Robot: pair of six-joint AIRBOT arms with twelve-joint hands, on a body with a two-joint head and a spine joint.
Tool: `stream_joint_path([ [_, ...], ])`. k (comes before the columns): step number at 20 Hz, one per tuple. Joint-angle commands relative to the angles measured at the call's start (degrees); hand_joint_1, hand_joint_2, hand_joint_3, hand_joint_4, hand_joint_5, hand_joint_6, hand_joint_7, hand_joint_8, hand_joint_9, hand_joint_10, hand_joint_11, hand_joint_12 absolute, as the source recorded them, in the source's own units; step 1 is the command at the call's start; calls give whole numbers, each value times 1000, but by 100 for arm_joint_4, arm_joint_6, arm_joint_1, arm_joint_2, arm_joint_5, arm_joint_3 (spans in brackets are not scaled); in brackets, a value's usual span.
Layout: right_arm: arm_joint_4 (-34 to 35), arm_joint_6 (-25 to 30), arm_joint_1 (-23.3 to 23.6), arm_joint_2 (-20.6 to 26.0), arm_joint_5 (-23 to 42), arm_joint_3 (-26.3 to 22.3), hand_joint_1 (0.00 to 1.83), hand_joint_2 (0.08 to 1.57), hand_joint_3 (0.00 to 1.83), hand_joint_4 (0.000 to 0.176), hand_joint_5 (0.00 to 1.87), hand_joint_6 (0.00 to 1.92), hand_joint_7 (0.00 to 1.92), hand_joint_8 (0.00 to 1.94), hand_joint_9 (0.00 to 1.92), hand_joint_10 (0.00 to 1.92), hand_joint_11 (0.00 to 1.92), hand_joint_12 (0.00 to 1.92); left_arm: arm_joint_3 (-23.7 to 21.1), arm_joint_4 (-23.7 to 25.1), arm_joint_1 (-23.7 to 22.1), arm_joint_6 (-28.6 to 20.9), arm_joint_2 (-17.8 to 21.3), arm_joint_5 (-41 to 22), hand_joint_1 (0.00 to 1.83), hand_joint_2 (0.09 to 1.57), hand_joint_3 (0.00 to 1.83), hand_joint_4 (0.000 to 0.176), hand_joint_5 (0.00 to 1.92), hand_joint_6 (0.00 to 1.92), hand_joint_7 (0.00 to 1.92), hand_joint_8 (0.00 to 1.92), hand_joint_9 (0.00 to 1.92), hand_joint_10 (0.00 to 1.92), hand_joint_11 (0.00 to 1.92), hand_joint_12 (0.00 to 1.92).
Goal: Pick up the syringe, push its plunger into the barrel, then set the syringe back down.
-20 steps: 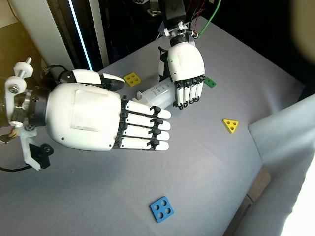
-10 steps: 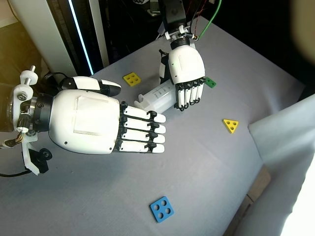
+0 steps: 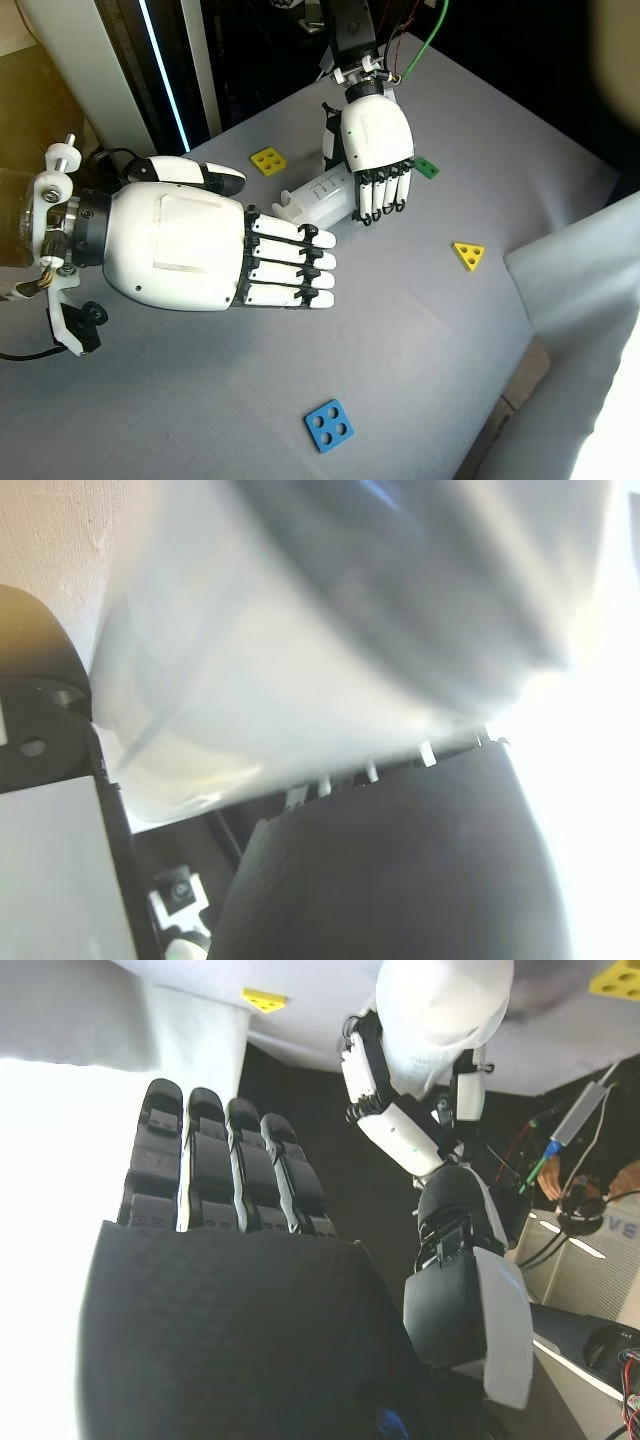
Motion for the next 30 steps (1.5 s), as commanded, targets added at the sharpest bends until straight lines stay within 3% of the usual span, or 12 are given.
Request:
stream_joint_path([
  [1,242,22,82,-7,335,7,0,1159,0,0,0,0,0,0,0,0,0,0,14,437,-44,-9,-21,-259,684,1080,0,0,434,1,509,1,493,6,173,678],
  [4,235,17,85,-7,333,10,0,1159,0,0,0,0,0,0,0,0,0,0,15,438,-44,-9,-9,-259,486,1018,0,0,276,0,302,0,297,0,32,628],
  [5,234,16,86,-7,333,10,0,1156,0,0,0,0,0,0,0,0,0,0,13,438,-44,-9,-1,-258,305,955,0,0,114,0,145,0,160,0,0,451],
  [7,231,14,86,-7,333,10,0,1156,0,0,0,0,0,0,0,0,0,0,-12,459,-45,-9,49,-252,268,888,0,0,13,1,29,4,45,2,0,216],
  [17,226,-8,85,-8,332,10,0,1160,0,0,0,0,0,0,0,0,0,0,-209,776,-388,-79,771,441,40,745,0,0,0,0,0,0,0,0,0,0],
  [22,-101,-12,171,-4,456,29,0,1158,0,0,0,0,0,0,0,0,0,0,-140,1749,-777,-661,1496,2022,67,813,18,0,0,0,0,0,0,0,0,0],
  [25,-105,-12,283,1,746,139,0,1163,0,0,0,0,0,0,0,0,0,0,-128,3050,-1139,-1512,1896,2892,85,883,14,0,22,2,27,3,18,2,28,15],
  [26,-146,-16,328,2,811,173,0,1174,5,0,7,3,0,0,0,0,0,0,-128,3686,-1311,-1950,2019,3206,41,977,11,0,100,7,182,15,181,20,125,69],
  [27,-291,-44,389,6,864,193,0,1268,7,0,229,21,202,7,118,16,38,32,-126,4493,-1525,-2620,2162,3528,1,1137,8,0,258,18,470,11,512,12,276,332],
  [28,-474,-60,455,15,956,195,0,1320,0,0,360,8,331,43,248,3,7,427,-128,5558,-1785,-3582,2291,3886,0,1195,0,0,334,18,592,5,624,17,258,581],
  [29,-515,-60,478,21,1048,194,0,1387,0,0,576,108,563,178,484,126,6,1051,-146,6368,-1943,-4357,2366,4029,7,1320,7,0,603,61,763,133,682,376,288,1063],
  [30,-515,-59,480,21,1075,192,0,1433,1,0,577,736,568,894,453,880,66,1436,-168,7260,-2053,-5046,2411,4101,1,1442,11,0,539,912,583,1117,502,1350,306,1685],
])
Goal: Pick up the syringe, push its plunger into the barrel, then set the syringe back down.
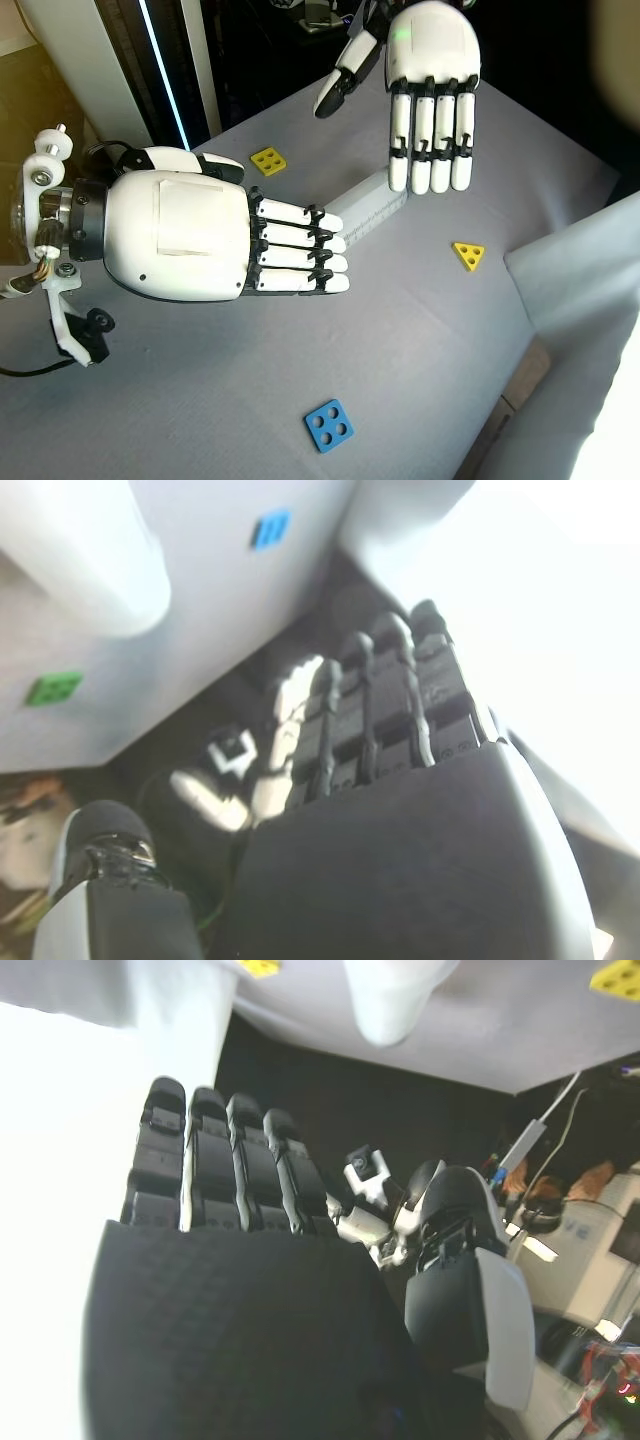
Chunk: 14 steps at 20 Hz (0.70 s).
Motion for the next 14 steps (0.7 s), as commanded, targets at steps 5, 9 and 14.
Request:
stream_joint_path([
  [5,346,7,83,-2,384,-20,170,1522,0,0,588,1917,605,1940,618,1920,582,1921,21,4265,-404,-3892,108,-492,178,1571,98,0,609,1920,619,1921,639,1921,729,1921],
  [9,346,7,83,-1,364,-52,226,1566,21,0,792,1921,769,1941,741,1921,781,1921,73,7227,-526,-6803,181,-1372,246,1571,131,0,774,1921,788,1921,738,1921,818,1921],
  [14,346,7,82,-2,354,-55,195,1571,84,0,856,1921,864,1941,802,1921,818,1921,379,8139,-679,-7805,227,-2487,349,1571,116,0,803,1921,822,1921,757,1921,847,1921],
])
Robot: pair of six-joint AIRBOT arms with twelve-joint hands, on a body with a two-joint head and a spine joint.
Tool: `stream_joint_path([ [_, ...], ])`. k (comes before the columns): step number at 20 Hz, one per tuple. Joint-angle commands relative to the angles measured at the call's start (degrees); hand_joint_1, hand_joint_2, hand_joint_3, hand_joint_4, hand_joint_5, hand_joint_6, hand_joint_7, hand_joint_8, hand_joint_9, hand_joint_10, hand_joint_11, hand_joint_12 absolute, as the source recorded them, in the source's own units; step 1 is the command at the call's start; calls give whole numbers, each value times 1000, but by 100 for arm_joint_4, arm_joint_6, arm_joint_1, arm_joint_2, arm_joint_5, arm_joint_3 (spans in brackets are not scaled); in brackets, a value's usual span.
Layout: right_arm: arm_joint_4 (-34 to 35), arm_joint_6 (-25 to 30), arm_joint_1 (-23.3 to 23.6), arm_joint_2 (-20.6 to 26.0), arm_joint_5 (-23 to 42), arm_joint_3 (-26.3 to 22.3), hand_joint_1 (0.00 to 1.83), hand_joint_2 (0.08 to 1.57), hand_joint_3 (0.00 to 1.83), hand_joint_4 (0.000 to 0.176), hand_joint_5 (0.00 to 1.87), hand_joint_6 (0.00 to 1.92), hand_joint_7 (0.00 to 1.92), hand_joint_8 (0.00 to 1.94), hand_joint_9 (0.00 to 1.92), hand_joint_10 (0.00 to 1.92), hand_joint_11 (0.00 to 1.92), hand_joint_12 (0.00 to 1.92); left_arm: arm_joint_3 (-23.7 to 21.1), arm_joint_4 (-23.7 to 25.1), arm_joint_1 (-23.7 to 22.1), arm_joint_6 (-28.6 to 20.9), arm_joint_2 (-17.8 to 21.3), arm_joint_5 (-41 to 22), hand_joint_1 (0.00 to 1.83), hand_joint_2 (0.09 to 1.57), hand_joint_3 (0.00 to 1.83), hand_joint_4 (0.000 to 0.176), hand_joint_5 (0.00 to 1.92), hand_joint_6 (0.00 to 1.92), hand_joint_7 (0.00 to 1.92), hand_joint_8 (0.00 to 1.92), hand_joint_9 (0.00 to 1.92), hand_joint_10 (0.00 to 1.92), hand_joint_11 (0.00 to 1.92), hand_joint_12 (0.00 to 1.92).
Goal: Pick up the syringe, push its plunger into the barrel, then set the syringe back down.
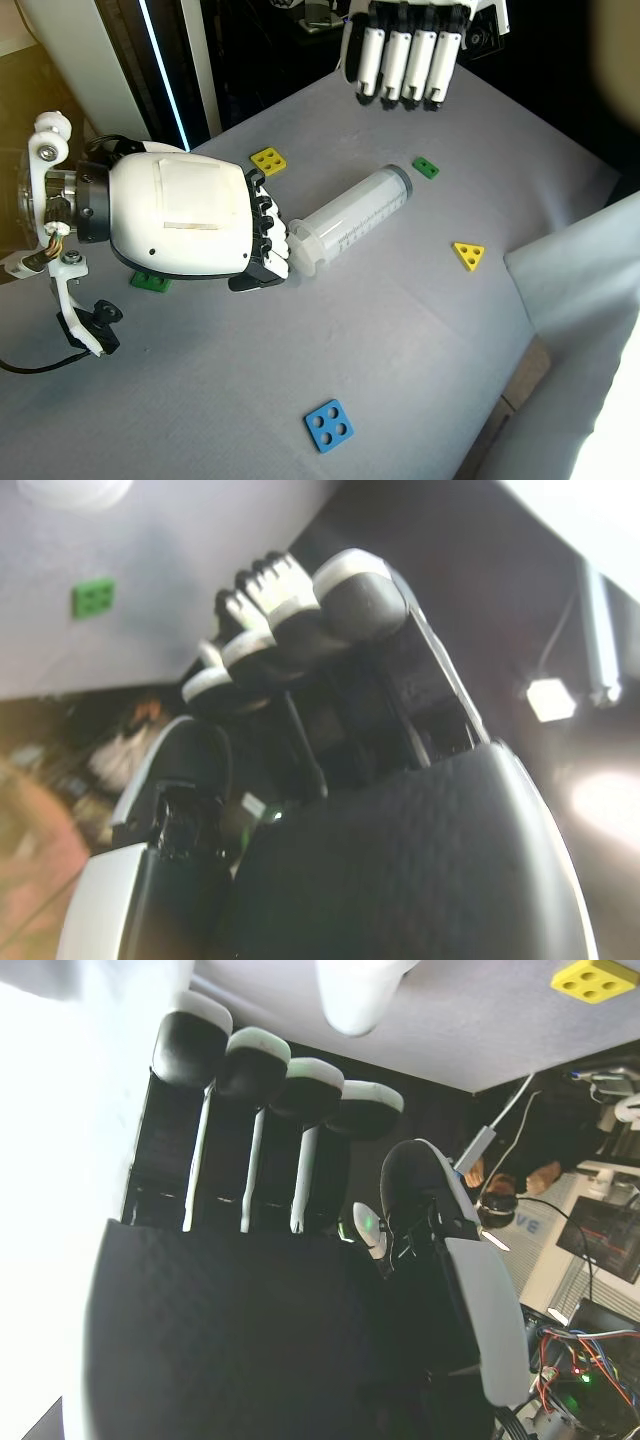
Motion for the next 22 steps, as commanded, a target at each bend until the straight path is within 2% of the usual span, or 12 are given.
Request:
stream_joint_path([
  [1,335,9,82,-3,315,-7,222,1571,75,0,860,1921,873,1941,814,1921,825,1921,20,-236,-109,37,11,-335,383,1571,103,0,802,1921,829,1921,770,1921,860,1921],
  [3,335,9,82,-2,315,-9,253,1571,54,0,847,1921,891,1941,840,1921,838,1921,165,-370,-108,-162,-22,-534,410,1571,92,0,758,1921,799,1921,769,1921,867,1921],
  [9,335,10,82,-1,298,-9,204,1571,52,0,822,1921,866,1941,814,1921,803,1921,79,-399,17,-219,-32,-478,412,1571,106,0,738,1921,783,1921,774,1921,875,1921],
  [13,335,10,82,-2,298,-9,193,1571,59,0,813,1921,857,1941,803,1921,780,1921,-45,-679,101,-100,20,-491,409,1571,100,0,737,1921,781,1921,768,1921,871,1921],
  [17,335,10,82,-2,298,-9,184,1571,61,0,796,1921,839,1941,780,1921,765,1921,-160,-794,146,-99,32,-479,359,1571,116,0,724,1921,768,1921,754,1921,863,1921],
  [22,335,9,81,-3,298,-15,166,1571,59,0,796,1921,838,1941,779,1921,766,1921,-199,-899,150,-99,25,-452,382,1571,110,0,723,1921,768,1921,752,1921,853,1921],
])
